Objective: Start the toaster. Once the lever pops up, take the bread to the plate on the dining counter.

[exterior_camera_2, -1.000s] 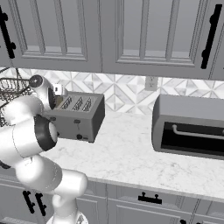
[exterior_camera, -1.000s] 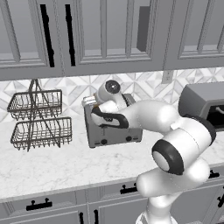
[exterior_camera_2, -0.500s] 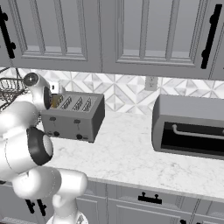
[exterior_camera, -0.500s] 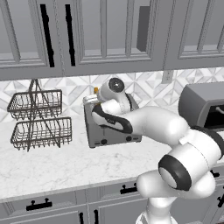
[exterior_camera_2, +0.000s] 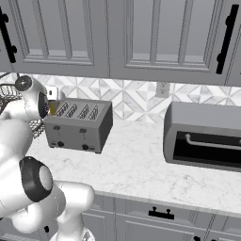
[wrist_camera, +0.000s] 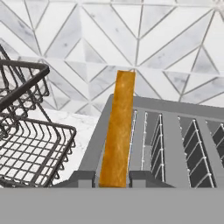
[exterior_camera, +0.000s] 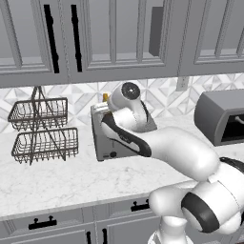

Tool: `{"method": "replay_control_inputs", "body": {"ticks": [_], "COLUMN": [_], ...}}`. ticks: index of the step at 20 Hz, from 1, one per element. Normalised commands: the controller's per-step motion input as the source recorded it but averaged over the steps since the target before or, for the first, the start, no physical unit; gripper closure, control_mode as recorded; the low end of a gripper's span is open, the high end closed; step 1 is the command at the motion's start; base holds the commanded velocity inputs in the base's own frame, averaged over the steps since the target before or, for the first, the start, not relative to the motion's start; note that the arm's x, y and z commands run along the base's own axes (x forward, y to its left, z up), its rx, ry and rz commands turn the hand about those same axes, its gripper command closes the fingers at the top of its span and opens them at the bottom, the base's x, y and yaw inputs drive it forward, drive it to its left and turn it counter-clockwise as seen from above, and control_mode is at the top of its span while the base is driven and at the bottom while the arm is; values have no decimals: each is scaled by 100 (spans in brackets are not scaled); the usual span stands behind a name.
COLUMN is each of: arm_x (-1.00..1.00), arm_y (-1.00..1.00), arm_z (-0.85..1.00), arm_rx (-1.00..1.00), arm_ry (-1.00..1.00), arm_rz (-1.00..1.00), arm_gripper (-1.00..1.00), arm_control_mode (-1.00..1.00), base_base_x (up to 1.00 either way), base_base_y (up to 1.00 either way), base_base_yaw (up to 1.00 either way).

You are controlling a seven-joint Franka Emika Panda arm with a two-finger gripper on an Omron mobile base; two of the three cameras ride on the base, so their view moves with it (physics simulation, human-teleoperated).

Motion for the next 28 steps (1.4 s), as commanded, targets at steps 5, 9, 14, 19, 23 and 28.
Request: {"method": "replay_control_inputs", "body": {"ticks": [5,9,14,19,23,28], "arm_x": [-63,-78,-75,-69,-55,-61], "arm_y": [-1,-14,-51,-71,-62,-50], "arm_z": [25,24,19,29,31,16], "arm_rx": [0,0,0,0,0,0], "arm_ry": [1,6,8,7,9,7], "arm_rz": [0,0,-2,-5,-1,0], "arm_gripper": [100,100,100,100,100,100], "arm_control_mode": [-100,-100,-100,-100,-100,-100], "base_base_x": [0,0,0,0,0,0], "base_base_y": [0,0,0,0,0,0], "base_base_yaw": [0,0,0,0,0,0]}}
